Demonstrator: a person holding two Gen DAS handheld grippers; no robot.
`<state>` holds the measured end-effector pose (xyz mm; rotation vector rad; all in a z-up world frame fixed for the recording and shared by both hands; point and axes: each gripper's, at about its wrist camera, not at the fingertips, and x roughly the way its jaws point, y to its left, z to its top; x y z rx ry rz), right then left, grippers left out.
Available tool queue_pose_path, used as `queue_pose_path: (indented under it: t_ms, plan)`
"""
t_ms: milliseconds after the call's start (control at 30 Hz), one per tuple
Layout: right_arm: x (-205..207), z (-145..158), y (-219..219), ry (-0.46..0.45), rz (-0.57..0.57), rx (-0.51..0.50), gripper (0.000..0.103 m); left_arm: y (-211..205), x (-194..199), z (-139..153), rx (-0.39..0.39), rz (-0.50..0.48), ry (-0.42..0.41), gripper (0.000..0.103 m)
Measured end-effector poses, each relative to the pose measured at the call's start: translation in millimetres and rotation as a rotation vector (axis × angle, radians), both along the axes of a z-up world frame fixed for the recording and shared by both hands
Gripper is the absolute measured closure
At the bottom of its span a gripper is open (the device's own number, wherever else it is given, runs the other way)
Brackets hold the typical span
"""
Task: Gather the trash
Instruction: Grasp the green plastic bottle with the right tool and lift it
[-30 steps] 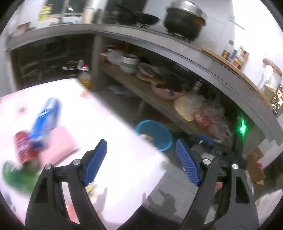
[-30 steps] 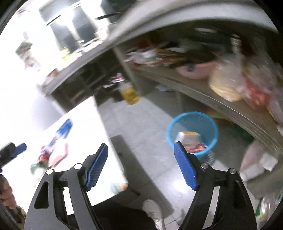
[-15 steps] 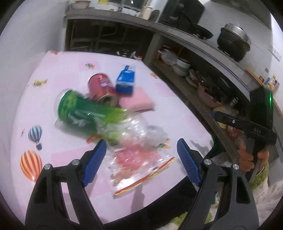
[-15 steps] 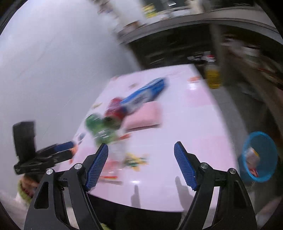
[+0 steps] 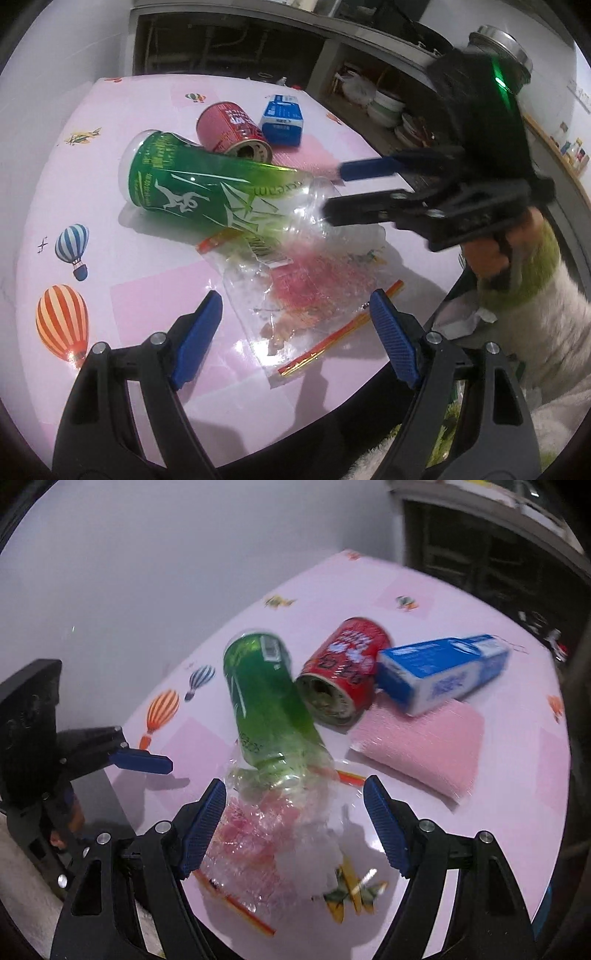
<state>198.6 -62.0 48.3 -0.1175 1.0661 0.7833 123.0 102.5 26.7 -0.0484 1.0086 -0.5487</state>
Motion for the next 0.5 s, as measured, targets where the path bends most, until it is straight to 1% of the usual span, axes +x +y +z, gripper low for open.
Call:
queue_pose_path:
  t_ms: [67, 233, 367, 500]
  plan:
    - [6.0, -3.4, 10.6, 0.009, 0.047, -0.029, 0.028, -0.6, -0.4, -1.2, -0.002, -0.009, 0.003, 0.025]
    - [18.3, -14.0, 31.3, 0.031, 0.118, -0.089, 0.028, -0.7, 2.8, -4.1, -0.007, -0.007, 0.014, 0.025]
    - [23.4, -22.9, 43.2, 0.035, 0.15, -0.134, 0.028, 1.6, 4.6, -7.6, -0.012, 0.003, 0.028, 0.025]
    - [24.4, -27.6, 48.3, 0.036, 0.161, -0.147, 0.028, 4.8, 6.9, -11.9, -0.016, 0.016, 0.042, 0.025]
